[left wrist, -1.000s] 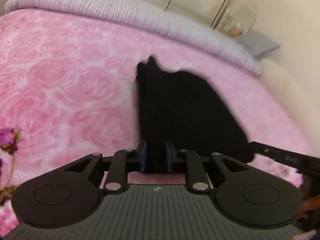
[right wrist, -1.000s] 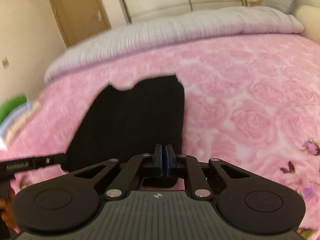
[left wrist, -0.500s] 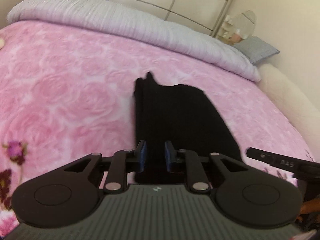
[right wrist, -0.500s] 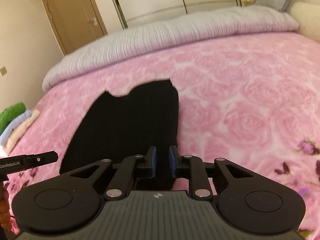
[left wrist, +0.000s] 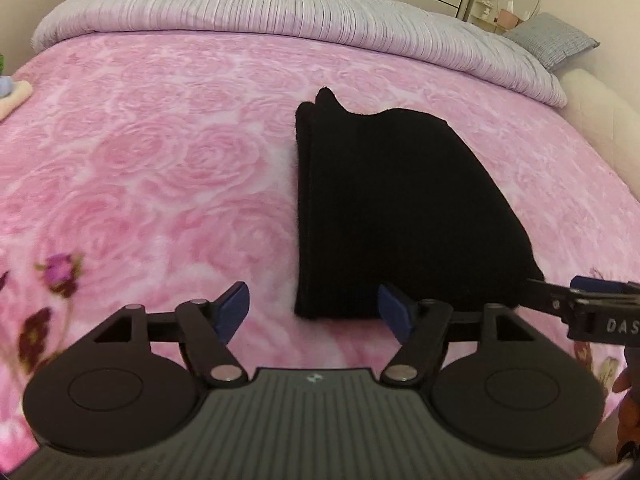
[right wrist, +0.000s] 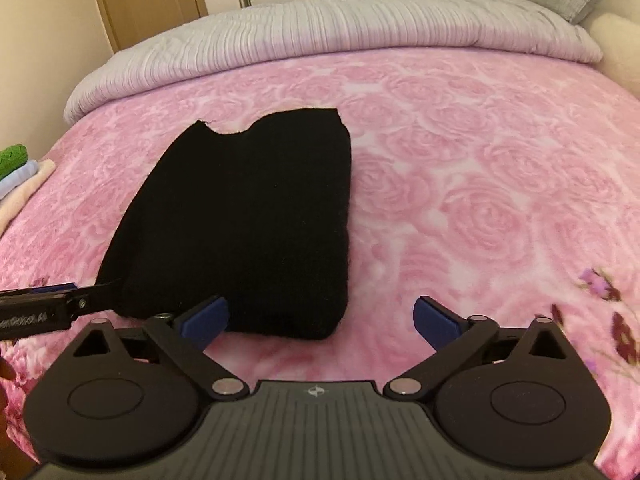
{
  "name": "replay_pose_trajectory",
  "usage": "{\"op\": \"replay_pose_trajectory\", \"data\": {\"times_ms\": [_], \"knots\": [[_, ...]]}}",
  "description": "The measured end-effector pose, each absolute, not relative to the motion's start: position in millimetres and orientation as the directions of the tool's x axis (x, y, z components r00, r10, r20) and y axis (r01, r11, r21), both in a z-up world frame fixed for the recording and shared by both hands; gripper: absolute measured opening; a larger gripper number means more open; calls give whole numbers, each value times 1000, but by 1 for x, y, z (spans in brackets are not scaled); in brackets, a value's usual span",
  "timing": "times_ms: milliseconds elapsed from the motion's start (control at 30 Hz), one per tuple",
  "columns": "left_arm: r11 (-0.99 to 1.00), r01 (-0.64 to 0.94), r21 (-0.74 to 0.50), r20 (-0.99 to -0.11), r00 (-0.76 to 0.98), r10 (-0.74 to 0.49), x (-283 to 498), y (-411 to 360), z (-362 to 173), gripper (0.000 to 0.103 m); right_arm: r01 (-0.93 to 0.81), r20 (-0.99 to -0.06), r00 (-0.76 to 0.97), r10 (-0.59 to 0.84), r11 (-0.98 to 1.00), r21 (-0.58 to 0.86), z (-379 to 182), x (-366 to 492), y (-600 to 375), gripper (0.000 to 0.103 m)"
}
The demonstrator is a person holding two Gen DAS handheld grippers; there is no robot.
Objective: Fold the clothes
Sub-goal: 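Lay the folded garment down, open both grippers and withdraw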
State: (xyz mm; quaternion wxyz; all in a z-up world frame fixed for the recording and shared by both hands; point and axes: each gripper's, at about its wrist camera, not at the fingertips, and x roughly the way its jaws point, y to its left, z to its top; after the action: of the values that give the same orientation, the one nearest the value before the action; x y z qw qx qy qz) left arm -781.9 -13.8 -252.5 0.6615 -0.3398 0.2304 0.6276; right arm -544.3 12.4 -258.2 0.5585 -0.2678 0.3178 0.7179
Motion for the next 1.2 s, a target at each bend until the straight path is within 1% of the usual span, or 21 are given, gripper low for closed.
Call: {"op": "replay_pose_trajectory", "data": {"times_ms": [67,167,267,500,833,1067,1200], "knots": [[-26,-987,-161,-739,103,666,-779,-25,-247,70,-974,-739,-223,636,-170,148,-252,-545,6,103],[-42,-990,-136,-755,76,652,-774,-40,-240,75,-980,-755,-196,625,-151,129,-245,-546,-2,103],[-48,-993,-108,-763,51,645,-769,-54,-233,76,-983,-768,-178,616,-138,118,-238,-546,-13,103],[-48,-997,-57,-741,10,672,-757,-93,-212,86,-985,-766,-169,620,-127,114,-222,-538,-49,103],[-18,-1000,-7,-702,-8,712,-740,-140,-190,88,-987,-735,-155,660,-134,88,-202,-534,-88,103],[-35,-999,-1,-672,-25,740,-743,-166,-177,89,-986,-718,-148,680,-155,57,-187,-542,-107,103],[-32,-999,-8,-648,-19,762,-744,-182,-169,94,-986,-697,-134,704,-162,26,-175,-546,-122,103]]}}
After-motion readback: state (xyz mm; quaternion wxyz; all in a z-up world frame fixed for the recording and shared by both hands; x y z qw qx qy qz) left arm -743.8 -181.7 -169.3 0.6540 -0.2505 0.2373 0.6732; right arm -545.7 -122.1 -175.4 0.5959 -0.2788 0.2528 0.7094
